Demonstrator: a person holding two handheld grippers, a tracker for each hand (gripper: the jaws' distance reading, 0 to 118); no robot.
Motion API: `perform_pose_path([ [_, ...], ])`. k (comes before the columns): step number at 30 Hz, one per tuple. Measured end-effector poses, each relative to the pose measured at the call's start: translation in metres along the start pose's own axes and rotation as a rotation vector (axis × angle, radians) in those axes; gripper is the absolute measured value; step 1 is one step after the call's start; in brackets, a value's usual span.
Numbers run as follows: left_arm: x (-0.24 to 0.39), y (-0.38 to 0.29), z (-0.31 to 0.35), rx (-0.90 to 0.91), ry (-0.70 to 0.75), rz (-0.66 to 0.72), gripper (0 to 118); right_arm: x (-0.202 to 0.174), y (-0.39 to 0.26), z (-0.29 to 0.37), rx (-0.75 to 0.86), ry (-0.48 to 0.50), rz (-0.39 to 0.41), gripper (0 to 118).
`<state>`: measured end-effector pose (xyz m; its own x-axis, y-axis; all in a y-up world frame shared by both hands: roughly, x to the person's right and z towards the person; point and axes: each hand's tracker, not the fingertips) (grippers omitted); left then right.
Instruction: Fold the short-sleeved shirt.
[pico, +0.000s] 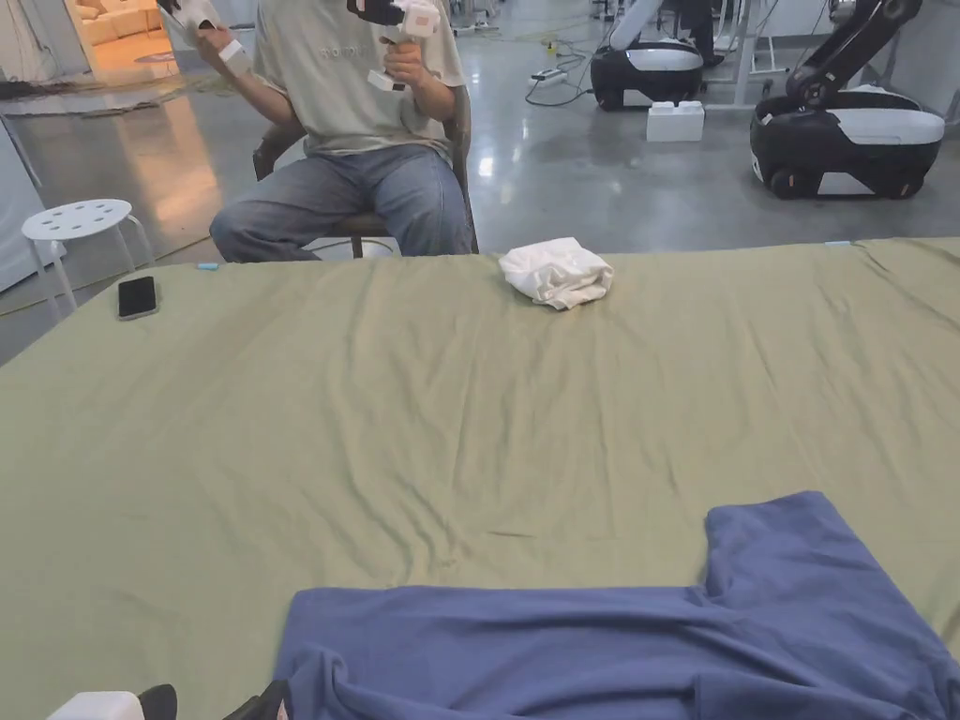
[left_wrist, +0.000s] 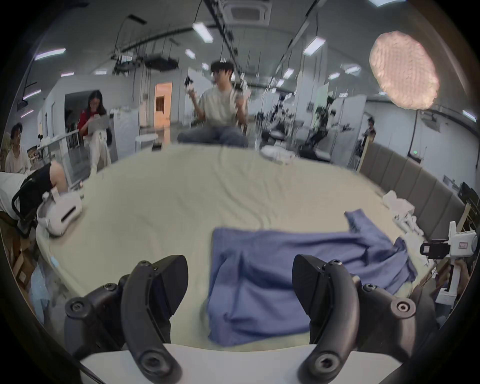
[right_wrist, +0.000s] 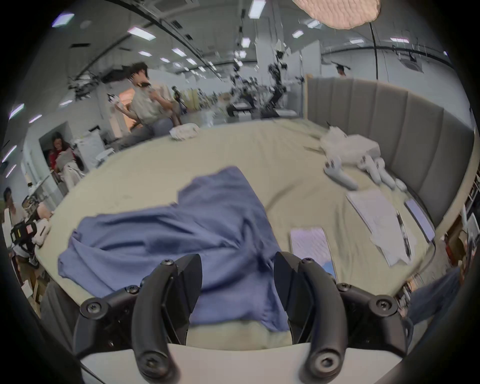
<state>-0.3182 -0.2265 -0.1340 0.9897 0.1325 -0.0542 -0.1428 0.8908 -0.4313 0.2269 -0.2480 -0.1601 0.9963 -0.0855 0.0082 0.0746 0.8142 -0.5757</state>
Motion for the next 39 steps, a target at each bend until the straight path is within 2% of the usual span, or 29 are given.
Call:
perform_pose_path([
  [2, 0.013, 0.010, 0.007, 0.043, -0.031, -0.011, 81, -0.009, 0.009, 0.006, 0.058, 0.037, 0.010, 61],
  [4, 0.026, 0.016, 0.015, 0.094, -0.057, -0.038, 67, -0.017, 0.014, 0.009, 0.086, 0.094, 0.009, 58],
  [5, 0.031, 0.019, 0.017, 0.099, -0.068, -0.054, 52, -0.020, 0.015, 0.009, 0.092, 0.103, 0.007, 46],
  [6, 0.037, 0.020, 0.019, 0.109, -0.072, -0.068, 44, -0.023, 0.015, 0.010, 0.100, 0.117, 0.008, 37],
  [8, 0.044, 0.021, 0.023, 0.134, -0.113, -0.085, 40, -0.034, 0.016, 0.012, 0.105, 0.123, 0.014, 32],
  [9, 0.046, 0.022, 0.024, 0.133, -0.128, -0.086, 28, -0.037, 0.015, 0.011, 0.107, 0.122, 0.021, 15],
  [10, 0.048, 0.022, 0.024, 0.128, -0.127, -0.087, 19, -0.040, 0.014, 0.011, 0.110, 0.117, 0.028, 7],
  [12, 0.052, 0.022, 0.024, 0.119, -0.126, -0.100, 0, -0.043, 0.014, 0.010, 0.105, 0.118, 0.036, 1],
  [20, 0.042, 0.024, 0.009, 0.064, -0.104, -0.062, 0, -0.049, 0.016, 0.010, 0.119, 0.141, 0.036, 0],
  [22, 0.031, 0.031, -0.013, 0.026, -0.091, 0.017, 0, -0.049, 0.016, 0.007, 0.113, 0.148, 0.033, 0],
  [23, 0.024, 0.033, -0.025, 0.022, -0.106, 0.049, 10, -0.049, 0.015, 0.006, 0.112, 0.150, 0.029, 0],
  [24, 0.017, 0.038, -0.046, -0.036, -0.099, 0.058, 26, -0.048, 0.014, 0.004, 0.107, 0.154, 0.023, 0],
  [26, 0.005, 0.046, -0.092, -0.198, -0.074, 0.068, 65, -0.045, 0.012, 0.002, 0.092, 0.157, 0.007, 0],
  [28, -0.006, 0.046, -0.135, -0.225, -0.085, 0.061, 65, -0.041, 0.008, 0.001, 0.073, 0.151, -0.010, 0],
  [31, -0.015, 0.047, -0.200, -0.335, 0.000, -0.007, 65, -0.033, 0.001, 0.001, 0.040, 0.127, -0.014, 0],
  [34, -0.023, 0.039, -0.252, -0.471, 0.014, 0.018, 63, -0.022, -0.003, 0.000, -0.005, 0.094, -0.013, 0],
  [37, -0.030, 0.027, -0.286, -0.553, 0.076, 0.043, 48, -0.009, -0.007, -0.001, -0.038, 0.057, -0.013, 0],
  [38, -0.030, 0.022, -0.291, -0.571, 0.088, 0.042, 48, -0.006, -0.009, -0.001, -0.049, 0.041, -0.019, 0],
  [39, -0.029, 0.017, -0.296, -0.590, 0.095, 0.034, 38, -0.003, -0.010, -0.002, -0.058, 0.031, -0.027, 0],
])
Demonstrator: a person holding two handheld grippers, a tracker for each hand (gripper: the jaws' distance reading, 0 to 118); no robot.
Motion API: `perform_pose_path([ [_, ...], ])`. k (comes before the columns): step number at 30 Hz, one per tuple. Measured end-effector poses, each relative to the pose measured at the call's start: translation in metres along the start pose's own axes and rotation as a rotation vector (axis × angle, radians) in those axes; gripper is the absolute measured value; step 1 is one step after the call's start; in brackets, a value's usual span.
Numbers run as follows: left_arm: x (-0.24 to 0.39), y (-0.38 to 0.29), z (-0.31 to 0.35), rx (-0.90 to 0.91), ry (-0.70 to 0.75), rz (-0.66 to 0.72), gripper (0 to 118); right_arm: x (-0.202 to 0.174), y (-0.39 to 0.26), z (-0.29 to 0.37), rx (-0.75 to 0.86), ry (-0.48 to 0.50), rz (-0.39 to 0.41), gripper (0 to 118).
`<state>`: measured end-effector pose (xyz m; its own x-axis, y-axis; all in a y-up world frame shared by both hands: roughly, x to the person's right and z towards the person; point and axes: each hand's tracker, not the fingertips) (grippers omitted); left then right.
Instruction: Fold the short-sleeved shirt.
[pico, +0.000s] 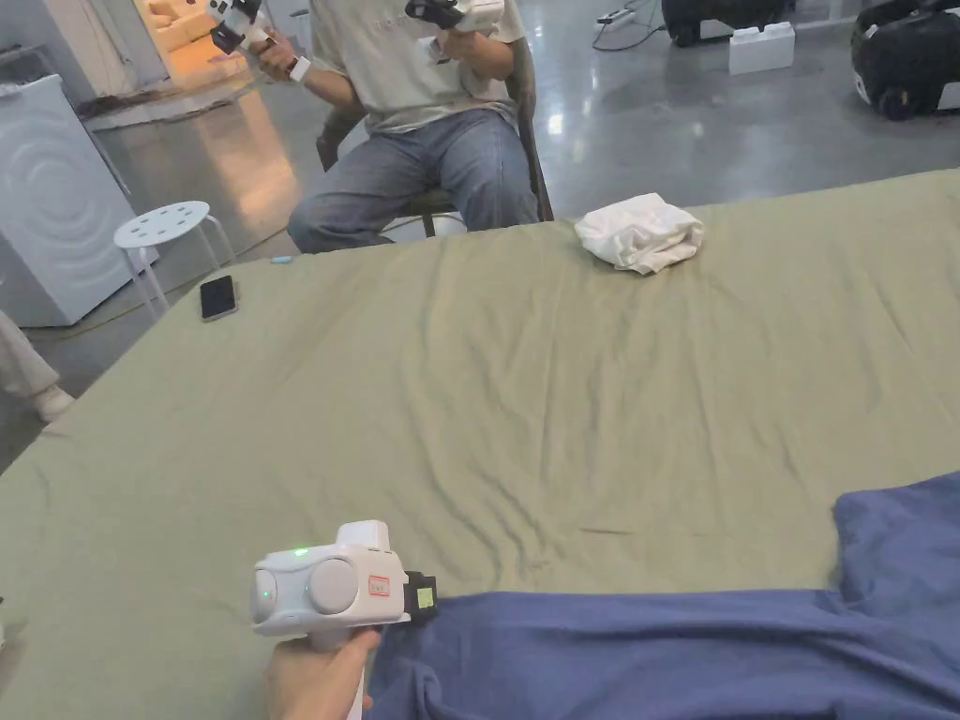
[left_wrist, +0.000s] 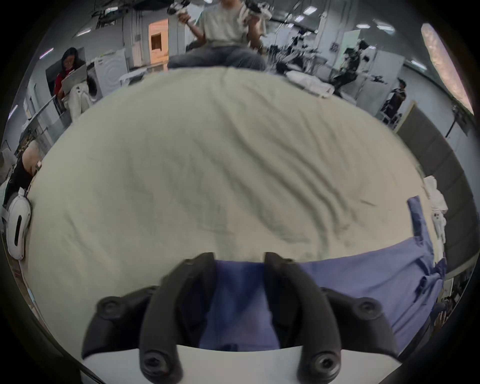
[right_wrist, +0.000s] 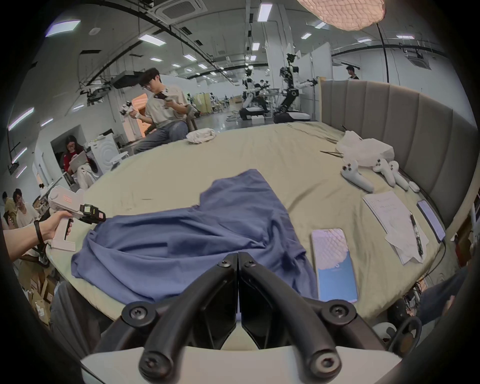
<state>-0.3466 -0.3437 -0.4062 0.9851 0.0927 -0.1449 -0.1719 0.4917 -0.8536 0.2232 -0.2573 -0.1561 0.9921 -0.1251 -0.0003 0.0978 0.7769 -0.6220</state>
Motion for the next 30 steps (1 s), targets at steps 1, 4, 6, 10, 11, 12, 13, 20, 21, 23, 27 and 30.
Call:
perform_pose_path([
  [1, 0.003, -0.002, -0.001, 0.013, 0.007, -0.020, 35, 0.003, -0.001, -0.001, -0.008, -0.006, -0.009, 0],
  [4, 0.012, -0.005, 0.008, 0.029, -0.001, -0.074, 16, 0.008, -0.002, -0.006, -0.033, -0.002, -0.050, 0],
  [6, 0.019, -0.006, 0.004, 0.005, -0.003, -0.070, 1, 0.010, 0.003, -0.014, -0.037, 0.008, -0.070, 0],
  [10, 0.022, -0.004, -0.005, -0.027, 0.020, -0.105, 1, 0.008, 0.042, -0.046, -0.023, 0.024, -0.047, 0],
  [11, 0.020, -0.003, -0.005, -0.037, 0.018, -0.099, 1, 0.010, 0.055, -0.058, -0.037, 0.040, -0.035, 11],
  [12, 0.019, -0.001, -0.005, -0.047, 0.013, -0.088, 1, 0.012, 0.071, -0.075, -0.052, 0.043, -0.028, 35],
  [13, 0.018, 0.000, -0.004, -0.056, 0.007, -0.078, 1, 0.015, 0.086, -0.094, -0.071, 0.050, -0.024, 63],
  [20, 0.018, 0.001, 0.000, -0.082, -0.012, -0.073, 1, 0.050, 0.136, -0.245, -0.415, -0.075, -0.011, 79],
  [21, 0.018, 0.001, 0.000, -0.085, -0.017, -0.068, 1, 0.054, 0.135, -0.261, -0.452, -0.119, -0.001, 79],
  [23, 0.018, 0.001, 0.002, -0.087, -0.025, -0.058, 1, 0.058, 0.127, -0.284, -0.550, -0.182, 0.026, 73],
  [27, 0.021, -0.004, 0.005, -0.066, -0.021, -0.087, 1, 0.039, 0.124, -0.266, -0.459, -0.133, 0.112, 14],
  [30, 0.024, -0.002, 0.014, -0.062, -0.014, -0.103, 0, 0.034, 0.125, -0.257, -0.458, -0.137, 0.126, 0],
])
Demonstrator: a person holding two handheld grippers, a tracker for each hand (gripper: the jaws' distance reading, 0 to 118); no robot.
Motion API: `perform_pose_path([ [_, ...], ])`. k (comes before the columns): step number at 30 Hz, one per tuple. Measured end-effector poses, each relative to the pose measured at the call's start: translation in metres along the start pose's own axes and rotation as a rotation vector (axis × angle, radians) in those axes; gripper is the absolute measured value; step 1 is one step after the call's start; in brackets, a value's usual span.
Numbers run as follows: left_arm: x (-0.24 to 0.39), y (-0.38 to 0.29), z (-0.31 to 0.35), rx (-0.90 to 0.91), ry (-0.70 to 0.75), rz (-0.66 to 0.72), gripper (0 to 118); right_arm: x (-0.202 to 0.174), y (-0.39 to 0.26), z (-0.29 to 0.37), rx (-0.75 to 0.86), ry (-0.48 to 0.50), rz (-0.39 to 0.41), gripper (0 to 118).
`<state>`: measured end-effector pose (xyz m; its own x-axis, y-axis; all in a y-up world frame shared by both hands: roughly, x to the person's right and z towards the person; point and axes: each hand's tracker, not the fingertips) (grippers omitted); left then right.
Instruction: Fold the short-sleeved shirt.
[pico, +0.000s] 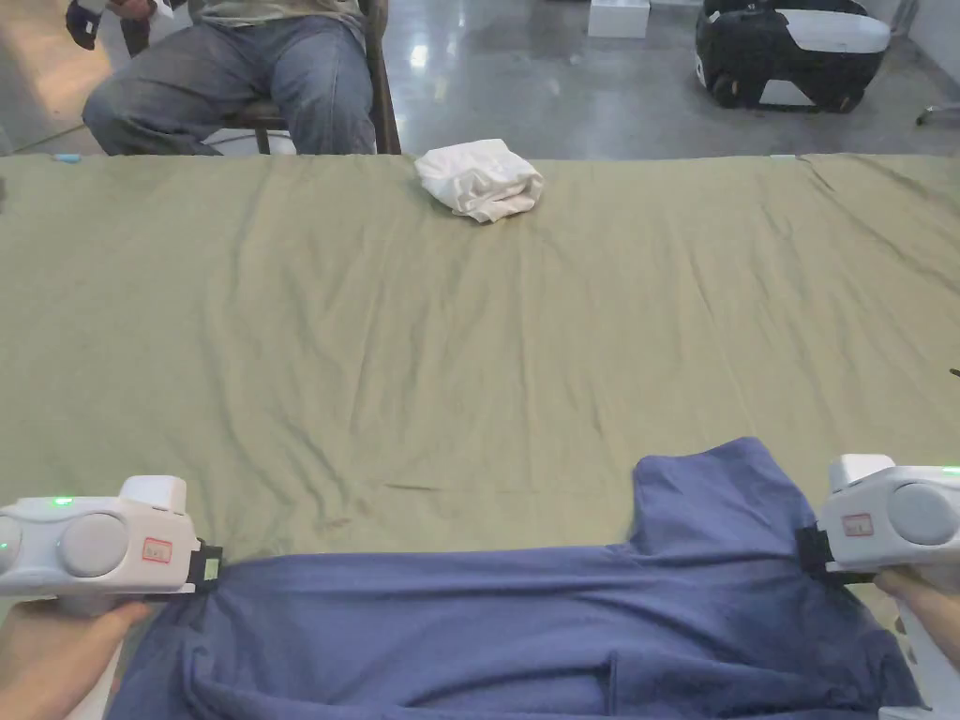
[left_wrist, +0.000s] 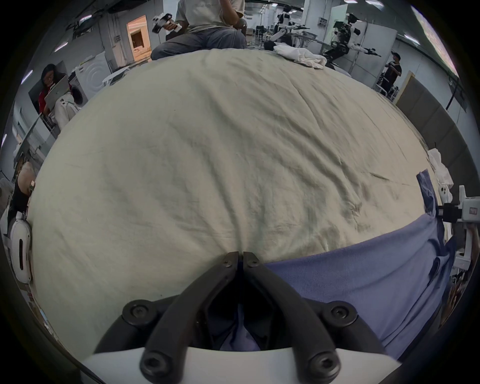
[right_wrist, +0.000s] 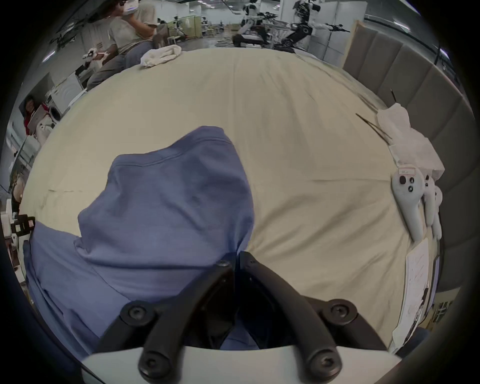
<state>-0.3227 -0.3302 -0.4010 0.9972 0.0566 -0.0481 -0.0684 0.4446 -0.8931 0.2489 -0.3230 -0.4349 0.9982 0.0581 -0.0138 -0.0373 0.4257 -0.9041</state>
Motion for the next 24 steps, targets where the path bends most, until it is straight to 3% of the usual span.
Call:
perform_pose_path([
  [4, -0.009, -0.012, 0.047, 0.116, -0.073, 0.038, 0, 0.012, -0.014, 0.044, 0.125, 0.100, -0.085, 0],
  [8, -0.027, -0.049, 0.101, 0.174, -0.134, 0.015, 0, 0.018, -0.056, 0.107, 0.245, 0.129, -0.043, 0],
  [13, -0.055, -0.127, 0.131, 0.175, -0.175, 0.033, 0, 0.026, -0.140, 0.156, 0.276, 0.128, -0.028, 0],
  [18, -0.052, -0.177, 0.132, 0.124, -0.190, 0.038, 0, 0.026, -0.204, 0.155, 0.215, 0.121, -0.050, 0],
  [24, -0.053, -0.191, 0.117, 0.115, -0.186, 0.059, 0, 0.020, -0.231, 0.132, 0.186, 0.126, -0.065, 0],
])
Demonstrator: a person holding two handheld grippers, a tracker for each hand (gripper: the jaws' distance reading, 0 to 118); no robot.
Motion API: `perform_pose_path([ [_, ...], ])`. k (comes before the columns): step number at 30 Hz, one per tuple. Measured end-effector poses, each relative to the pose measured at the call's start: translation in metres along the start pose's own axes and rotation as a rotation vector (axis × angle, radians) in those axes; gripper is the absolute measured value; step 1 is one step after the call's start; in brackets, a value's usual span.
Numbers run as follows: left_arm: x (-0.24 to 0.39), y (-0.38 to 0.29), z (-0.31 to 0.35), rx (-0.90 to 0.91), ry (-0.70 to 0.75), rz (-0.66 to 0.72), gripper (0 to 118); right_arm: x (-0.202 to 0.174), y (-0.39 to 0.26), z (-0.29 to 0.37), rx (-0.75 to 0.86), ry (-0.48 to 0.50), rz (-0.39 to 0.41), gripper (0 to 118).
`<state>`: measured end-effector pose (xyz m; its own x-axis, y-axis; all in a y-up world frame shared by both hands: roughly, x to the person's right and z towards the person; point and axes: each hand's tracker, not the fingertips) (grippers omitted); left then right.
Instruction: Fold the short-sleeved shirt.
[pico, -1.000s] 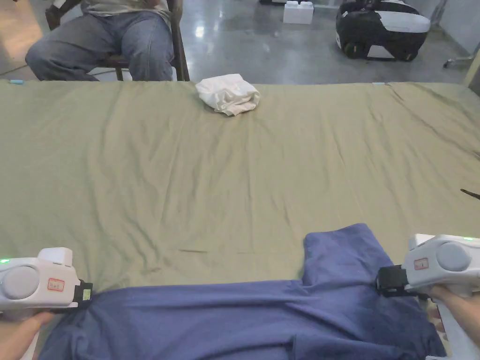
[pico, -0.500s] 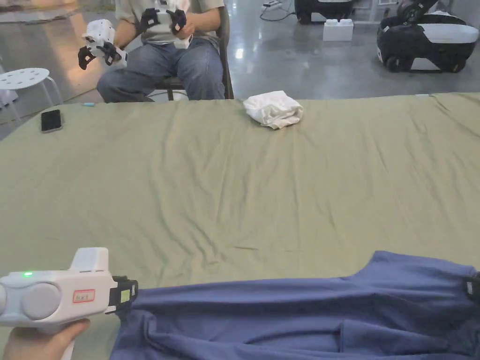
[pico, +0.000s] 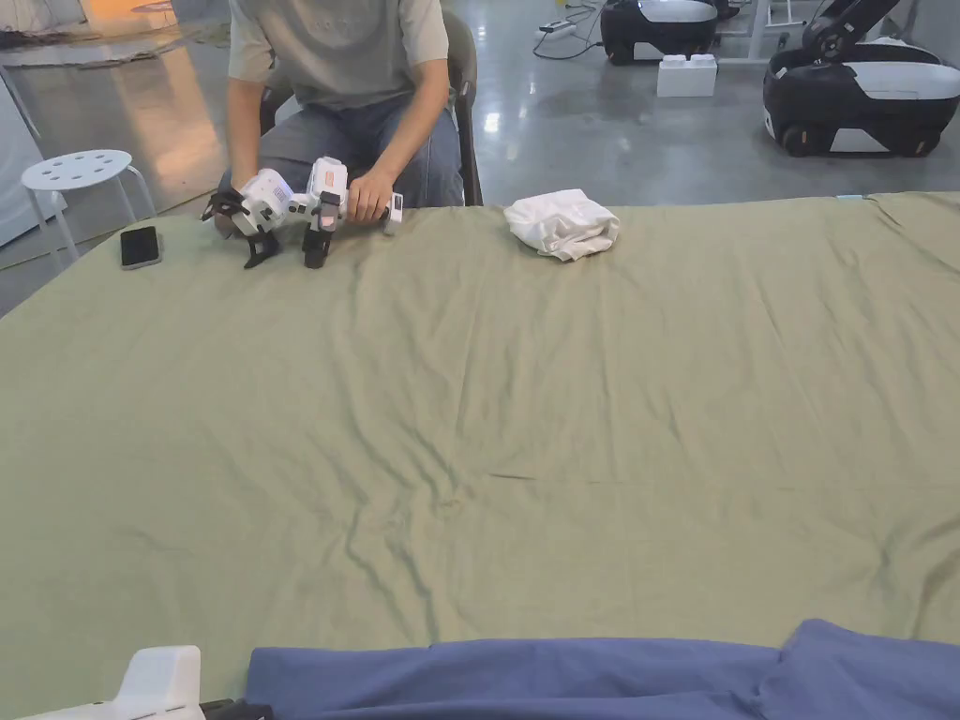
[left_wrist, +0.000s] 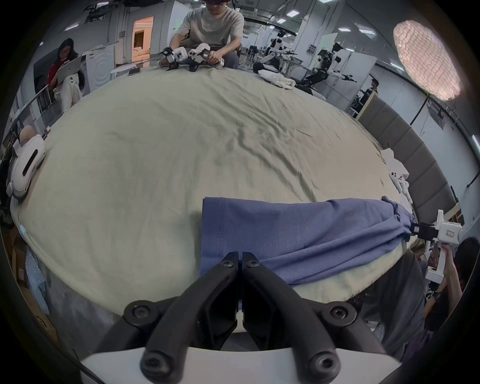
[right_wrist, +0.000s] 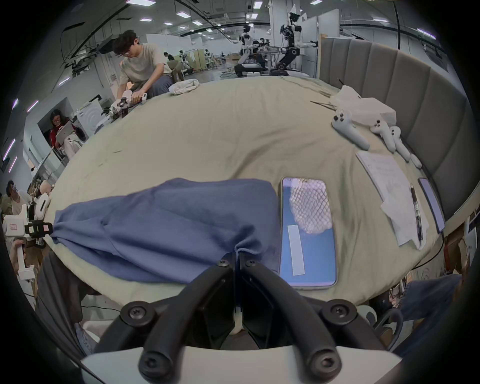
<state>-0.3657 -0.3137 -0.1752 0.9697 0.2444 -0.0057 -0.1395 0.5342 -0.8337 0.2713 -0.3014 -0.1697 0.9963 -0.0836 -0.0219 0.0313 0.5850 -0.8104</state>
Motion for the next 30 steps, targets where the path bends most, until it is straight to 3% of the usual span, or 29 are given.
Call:
perform_pose_path([
  [1, 0.001, -0.001, -0.001, -0.014, 0.003, -0.011, 2, -0.002, -0.003, -0.002, -0.002, -0.003, 0.015, 5],
  [3, 0.001, -0.001, -0.004, -0.026, 0.010, -0.027, 31, -0.005, -0.006, -0.003, 0.005, -0.025, 0.040, 45],
  [4, 0.001, -0.001, -0.002, -0.020, 0.015, -0.030, 38, -0.004, -0.005, -0.003, 0.009, -0.029, 0.038, 45],
  [5, 0.004, -0.001, 0.001, -0.011, 0.033, -0.032, 38, -0.003, -0.004, -0.001, 0.014, -0.025, 0.032, 51],
  [6, 0.006, 0.000, 0.006, 0.019, 0.091, -0.040, 63, -0.002, -0.001, 0.003, 0.032, -0.017, 0.019, 63],
  [7, 0.008, 0.001, 0.013, 0.072, 0.108, -0.056, 82, -0.003, 0.001, 0.009, 0.069, -0.016, 0.006, 66],
  [8, 0.010, 0.003, 0.021, 0.141, 0.099, -0.080, 88, -0.004, 0.005, 0.015, 0.108, -0.006, 0.002, 66],
  [15, 0.063, 0.010, 0.107, 0.602, 0.072, -0.130, 88, -0.039, 0.034, 0.086, 0.450, 0.117, -0.003, 66],
  [19, 0.095, 0.004, 0.143, 0.743, 0.063, -0.185, 83, -0.065, 0.040, 0.111, 0.581, 0.155, 0.002, 65],
  [21, 0.106, 0.001, 0.154, 0.777, 0.057, -0.215, 61, -0.073, 0.040, 0.116, 0.597, 0.173, 0.003, 56],
  [23, 0.115, -0.001, 0.159, 0.788, 0.060, -0.231, 30, -0.082, 0.038, 0.118, 0.614, 0.178, 0.008, 28],
  [24, 0.118, -0.003, 0.161, 0.789, 0.054, -0.239, 21, -0.086, 0.037, 0.119, 0.614, 0.178, 0.021, 15],
  [26, 0.121, -0.004, 0.162, 0.794, 0.038, -0.244, 3, -0.094, 0.035, 0.119, 0.617, 0.154, 0.050, 2],
  [30, 0.123, -0.005, 0.164, 0.797, 0.007, -0.241, 0, -0.102, 0.029, 0.116, 0.619, 0.169, 0.081, 0],
])
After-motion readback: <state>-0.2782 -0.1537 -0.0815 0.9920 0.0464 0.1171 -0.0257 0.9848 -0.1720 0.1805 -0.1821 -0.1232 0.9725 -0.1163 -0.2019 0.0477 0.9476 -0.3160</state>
